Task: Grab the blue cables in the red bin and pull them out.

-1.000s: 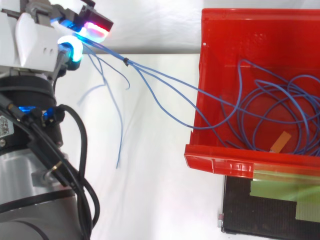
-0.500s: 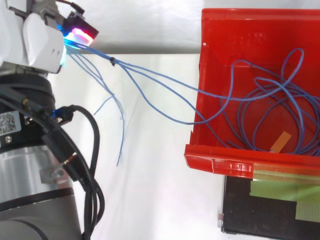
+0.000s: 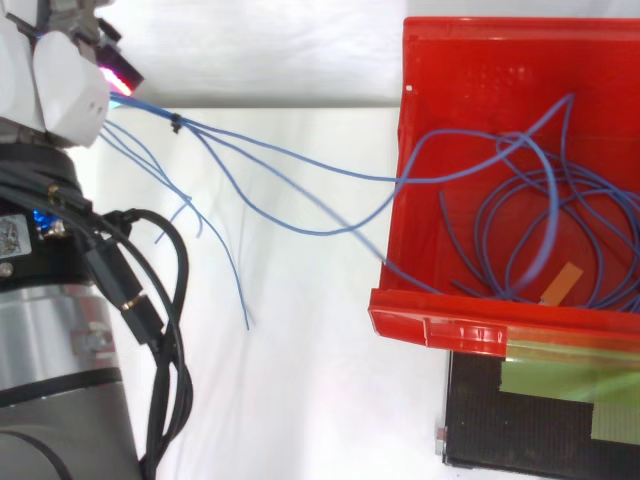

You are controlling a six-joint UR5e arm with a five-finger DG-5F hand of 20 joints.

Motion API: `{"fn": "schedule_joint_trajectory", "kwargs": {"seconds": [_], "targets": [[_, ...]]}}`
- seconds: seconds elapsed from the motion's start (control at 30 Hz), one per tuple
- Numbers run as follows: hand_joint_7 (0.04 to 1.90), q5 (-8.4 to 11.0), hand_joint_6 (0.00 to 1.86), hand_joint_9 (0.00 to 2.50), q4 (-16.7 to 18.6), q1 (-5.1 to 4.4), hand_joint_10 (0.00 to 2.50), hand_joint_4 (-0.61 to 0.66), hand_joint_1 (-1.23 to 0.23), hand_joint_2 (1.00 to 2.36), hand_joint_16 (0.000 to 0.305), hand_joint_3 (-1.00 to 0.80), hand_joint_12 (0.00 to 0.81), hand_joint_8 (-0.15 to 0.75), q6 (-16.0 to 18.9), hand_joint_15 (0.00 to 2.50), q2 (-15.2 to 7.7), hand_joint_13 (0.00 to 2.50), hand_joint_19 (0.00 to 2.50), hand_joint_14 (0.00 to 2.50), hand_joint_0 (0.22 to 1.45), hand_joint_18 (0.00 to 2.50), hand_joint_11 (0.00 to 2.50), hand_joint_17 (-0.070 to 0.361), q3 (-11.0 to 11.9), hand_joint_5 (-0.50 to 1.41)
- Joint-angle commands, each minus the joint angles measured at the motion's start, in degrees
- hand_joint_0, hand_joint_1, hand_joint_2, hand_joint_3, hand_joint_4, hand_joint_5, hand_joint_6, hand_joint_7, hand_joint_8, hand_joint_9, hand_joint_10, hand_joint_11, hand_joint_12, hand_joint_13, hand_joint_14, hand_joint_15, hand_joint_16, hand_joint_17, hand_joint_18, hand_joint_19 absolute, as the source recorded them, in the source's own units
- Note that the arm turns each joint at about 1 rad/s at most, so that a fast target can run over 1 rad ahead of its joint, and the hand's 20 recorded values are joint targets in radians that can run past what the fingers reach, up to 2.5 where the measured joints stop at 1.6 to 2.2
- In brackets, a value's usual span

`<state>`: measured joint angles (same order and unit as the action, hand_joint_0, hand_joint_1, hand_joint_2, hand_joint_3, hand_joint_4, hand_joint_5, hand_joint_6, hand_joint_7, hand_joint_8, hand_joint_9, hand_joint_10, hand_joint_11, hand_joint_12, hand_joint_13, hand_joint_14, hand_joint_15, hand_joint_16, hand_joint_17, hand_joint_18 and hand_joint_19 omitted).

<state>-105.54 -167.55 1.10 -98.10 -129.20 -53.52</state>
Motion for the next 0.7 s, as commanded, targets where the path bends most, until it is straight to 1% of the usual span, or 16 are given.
{"fn": "schedule_joint_trajectory", "kwargs": {"seconds": [0.0, 0.07, 0.1, 0.13, 0.2, 0.33, 0.4, 0.43, 0.5, 0.57, 0.6, 0.63, 0.67], "targets": [[0.76, -0.02, 0.00, 0.78, 0.82, -0.48, 0.01, 0.21, -0.76, 1.00, 0.038, -1.00, 0.289, 0.258, 6.74, 0.40, 0.00, 0.50, 0.52, 0.02, 0.88, 0.34, 0.53, 0.084, 0.00, 1.01], [0.75, 0.07, 0.00, 0.78, 1.26, -0.57, 0.02, 0.21, -0.76, 1.00, 0.038, -1.00, 0.288, 0.260, 8.93, 0.41, 0.00, 0.50, 0.52, 0.01, 0.88, 0.35, 0.55, 0.085, 0.00, 1.01], [0.75, 0.07, 0.00, 0.78, 1.88, -0.66, 0.02, 0.20, -0.76, 1.00, 0.038, -1.00, 0.288, 0.264, 11.75, 0.40, 0.00, 0.50, 0.52, 0.02, 0.88, 0.35, 0.55, 0.085, 0.00, 1.01], [0.75, 0.07, 0.00, 0.79, 2.14, -0.66, 0.01, 0.21, -0.76, 1.00, 0.038, -1.00, 0.289, 0.261, 13.68, 0.40, 0.00, 0.50, 0.52, 0.01, 0.88, 0.34, 0.57, 0.084, 0.00, 1.01], [0.75, 0.07, 0.00, 0.79, 2.40, -0.75, 0.02, 0.20, -0.76, 1.00, 0.038, -1.00, 0.289, 0.261, 16.49, 0.40, 0.00, 0.50, 0.52, 0.01, 0.88, 0.35, 0.59, 0.085, 0.00, 1.01], [0.75, 0.24, 0.01, 0.80, 2.58, -0.92, 0.02, 0.21, -0.76, 1.00, 0.037, -1.00, 0.288, 0.262, 27.04, 0.40, 0.00, 0.50, 0.52, 0.01, 0.88, 0.35, 0.59, 0.084, 0.00, 1.01], [0.74, 0.42, 0.00, 0.80, 2.58, -1.01, 0.02, 0.21, -0.76, 1.00, 0.038, -1.00, 0.288, 0.263, 29.15, 0.40, 0.00, 0.50, 0.52, 0.01, 0.88, 0.35, 0.60, 0.084, -0.09, 1.01], [0.75, 0.68, 0.01, 0.80, 2.58, -1.10, 0.02, 0.21, -0.76, 1.00, 0.037, -1.00, 0.288, 0.263, 30.91, 0.40, 0.00, 0.50, 0.52, 0.01, 0.88, 0.35, 0.60, 0.084, -0.09, 1.01], [0.75, 1.30, 0.00, 0.80, 2.67, -1.28, 0.02, 0.20, -0.76, 1.00, 0.037, -1.00, 0.287, 0.263, 32.84, 0.40, 0.00, 0.50, 0.52, 0.01, 0.88, 0.35, 0.60, 0.084, -0.44, 1.01], [0.74, 1.65, 0.01, 0.80, 3.11, -1.28, 0.02, 0.21, -0.76, 1.00, 0.037, -1.00, 0.289, 0.265, 33.46, 0.40, 0.00, 0.50, 0.52, 0.02, 0.88, 0.35, 0.60, 0.084, -1.41, 1.01], [0.75, 2.09, 0.00, 0.80, 4.16, -1.36, 0.02, 0.21, -0.76, 1.00, 0.037, -1.00, 0.289, 0.264, 33.72, 0.40, 0.00, 0.50, 0.52, 0.01, 0.88, 0.35, 0.59, 0.084, -2.90, 1.01], [0.74, 2.27, 0.01, 0.80, 4.69, -1.36, 0.02, 0.20, -0.76, 1.00, 0.037, -1.00, 0.288, 0.261, 33.81, 0.40, 0.00, 0.50, 0.52, 0.01, 0.88, 0.35, 0.59, 0.084, -3.43, 1.01], [0.74, 2.62, 0.00, 0.80, 6.01, -1.45, 0.02, 0.21, -0.76, 1.00, 0.037, -1.00, 0.289, 0.263, 34.07, 0.40, 0.00, 0.51, 0.52, 0.01, 0.88, 0.35, 0.59, 0.084, -4.13, 1.01]]}}
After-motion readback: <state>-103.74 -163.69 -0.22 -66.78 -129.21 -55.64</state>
